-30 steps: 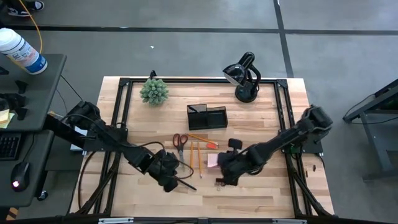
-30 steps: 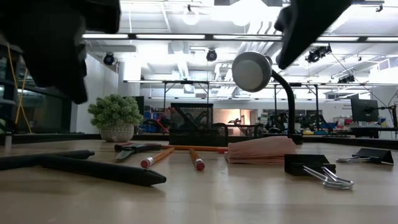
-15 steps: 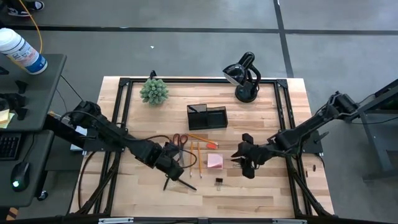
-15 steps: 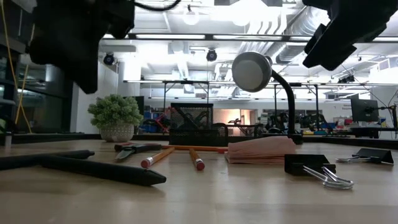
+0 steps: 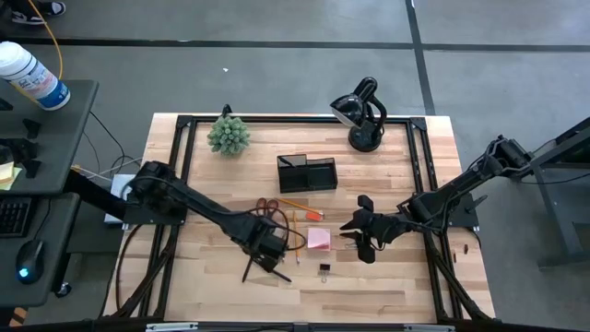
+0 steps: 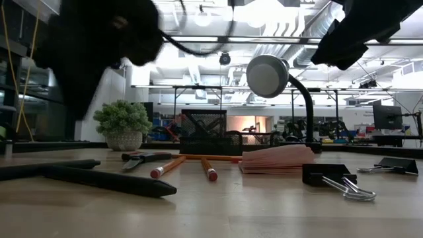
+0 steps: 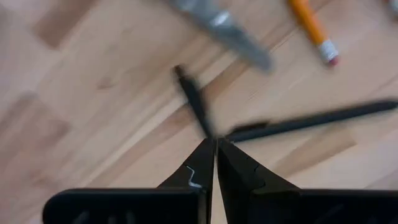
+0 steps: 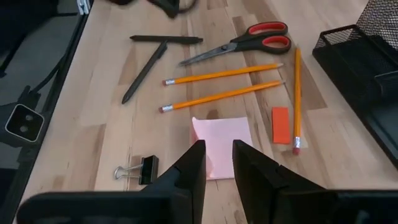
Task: Pick and place office supplies into organizer
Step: Put the left black pen into the desk organizer
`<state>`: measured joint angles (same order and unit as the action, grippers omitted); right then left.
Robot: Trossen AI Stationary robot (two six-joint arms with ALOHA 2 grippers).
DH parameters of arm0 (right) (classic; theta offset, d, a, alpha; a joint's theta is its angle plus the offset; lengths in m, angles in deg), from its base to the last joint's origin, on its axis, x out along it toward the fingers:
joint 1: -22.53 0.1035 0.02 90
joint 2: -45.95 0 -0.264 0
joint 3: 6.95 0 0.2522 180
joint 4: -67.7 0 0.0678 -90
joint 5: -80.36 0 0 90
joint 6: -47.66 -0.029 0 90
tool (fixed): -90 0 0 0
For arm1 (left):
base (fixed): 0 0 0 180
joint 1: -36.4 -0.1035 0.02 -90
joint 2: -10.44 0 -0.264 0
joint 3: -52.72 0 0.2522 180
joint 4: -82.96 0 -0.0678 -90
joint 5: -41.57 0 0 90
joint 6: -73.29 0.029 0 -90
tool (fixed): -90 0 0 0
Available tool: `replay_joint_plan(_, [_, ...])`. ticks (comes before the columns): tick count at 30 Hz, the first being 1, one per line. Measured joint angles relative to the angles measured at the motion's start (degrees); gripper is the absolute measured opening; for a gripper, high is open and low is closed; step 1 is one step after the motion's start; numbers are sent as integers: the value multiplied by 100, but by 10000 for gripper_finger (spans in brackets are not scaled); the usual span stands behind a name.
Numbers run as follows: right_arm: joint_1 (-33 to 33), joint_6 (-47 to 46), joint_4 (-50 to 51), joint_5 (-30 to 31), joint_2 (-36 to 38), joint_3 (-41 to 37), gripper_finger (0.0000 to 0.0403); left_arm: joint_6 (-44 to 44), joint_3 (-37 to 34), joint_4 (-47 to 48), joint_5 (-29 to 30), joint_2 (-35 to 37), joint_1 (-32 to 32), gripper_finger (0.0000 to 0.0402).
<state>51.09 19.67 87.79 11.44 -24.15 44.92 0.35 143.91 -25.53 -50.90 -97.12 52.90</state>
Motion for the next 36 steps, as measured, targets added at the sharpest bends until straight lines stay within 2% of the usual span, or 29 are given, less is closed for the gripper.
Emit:
replay_joint_plan(8, [-1,0,-67,46,-4,4,74,-35,-1,-385,-179,-130,-281,10])
replay_joint_plan(13, [0,0,-107,48,-4,4,74,686,-2,-595,-5,-130,-304,10])
replay_joint_plan(26, [-4,-2,-111,145,-4,4,74,664,-71,188,73,-123,-304,11])
replay_joint_plan(30, [-4,-2,-111,244,-7,4,74,598,-199,110,-76,-123,-304,39])
replay_joint_plan(36, [-4,-27,-111,280,-7,4,74,132,-304,108,-141,-123,-304,117])
